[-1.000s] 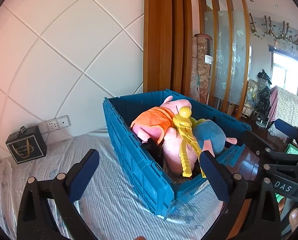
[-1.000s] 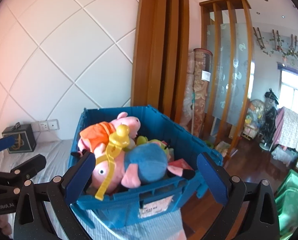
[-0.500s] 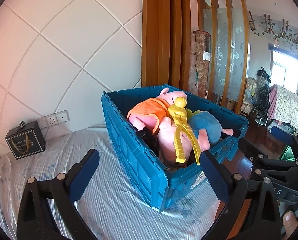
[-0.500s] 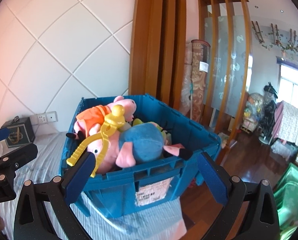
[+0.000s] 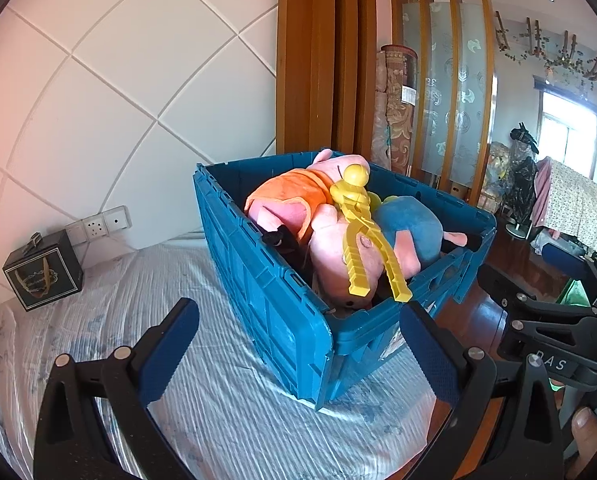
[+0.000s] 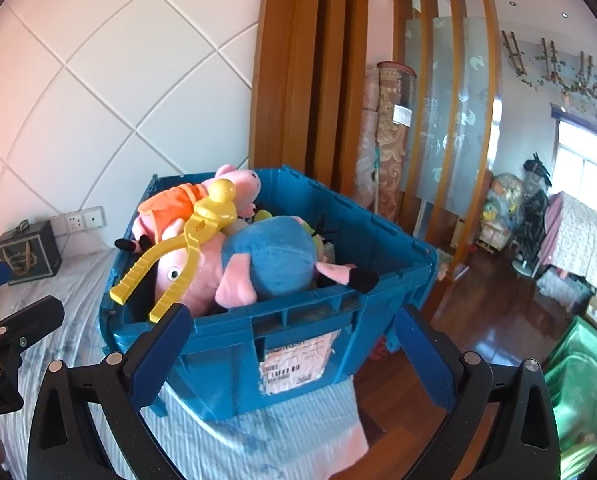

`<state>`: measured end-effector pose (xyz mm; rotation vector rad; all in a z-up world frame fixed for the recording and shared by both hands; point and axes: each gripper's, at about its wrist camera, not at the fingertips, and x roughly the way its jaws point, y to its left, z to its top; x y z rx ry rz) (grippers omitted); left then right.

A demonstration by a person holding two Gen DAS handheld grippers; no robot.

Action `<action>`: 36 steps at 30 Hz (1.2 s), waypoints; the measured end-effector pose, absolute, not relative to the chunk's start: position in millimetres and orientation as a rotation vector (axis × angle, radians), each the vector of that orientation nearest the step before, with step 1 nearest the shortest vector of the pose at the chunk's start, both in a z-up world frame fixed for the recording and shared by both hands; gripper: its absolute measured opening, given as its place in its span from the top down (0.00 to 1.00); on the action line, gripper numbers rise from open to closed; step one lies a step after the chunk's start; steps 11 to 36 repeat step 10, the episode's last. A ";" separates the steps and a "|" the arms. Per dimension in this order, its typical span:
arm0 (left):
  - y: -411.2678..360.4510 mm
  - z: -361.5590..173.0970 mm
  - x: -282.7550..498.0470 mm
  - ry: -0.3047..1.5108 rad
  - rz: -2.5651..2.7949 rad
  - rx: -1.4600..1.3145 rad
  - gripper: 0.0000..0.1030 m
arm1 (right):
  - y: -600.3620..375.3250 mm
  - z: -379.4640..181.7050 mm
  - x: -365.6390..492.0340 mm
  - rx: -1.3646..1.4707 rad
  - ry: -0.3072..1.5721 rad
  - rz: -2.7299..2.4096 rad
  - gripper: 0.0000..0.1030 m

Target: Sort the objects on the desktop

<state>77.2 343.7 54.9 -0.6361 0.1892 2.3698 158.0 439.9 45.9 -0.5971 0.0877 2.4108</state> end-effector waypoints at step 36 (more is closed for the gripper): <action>350.5 51.7 74.0 0.195 2.348 -0.631 0.01 | 444.6 42.7 150.4 -0.614 0.091 2.407 0.00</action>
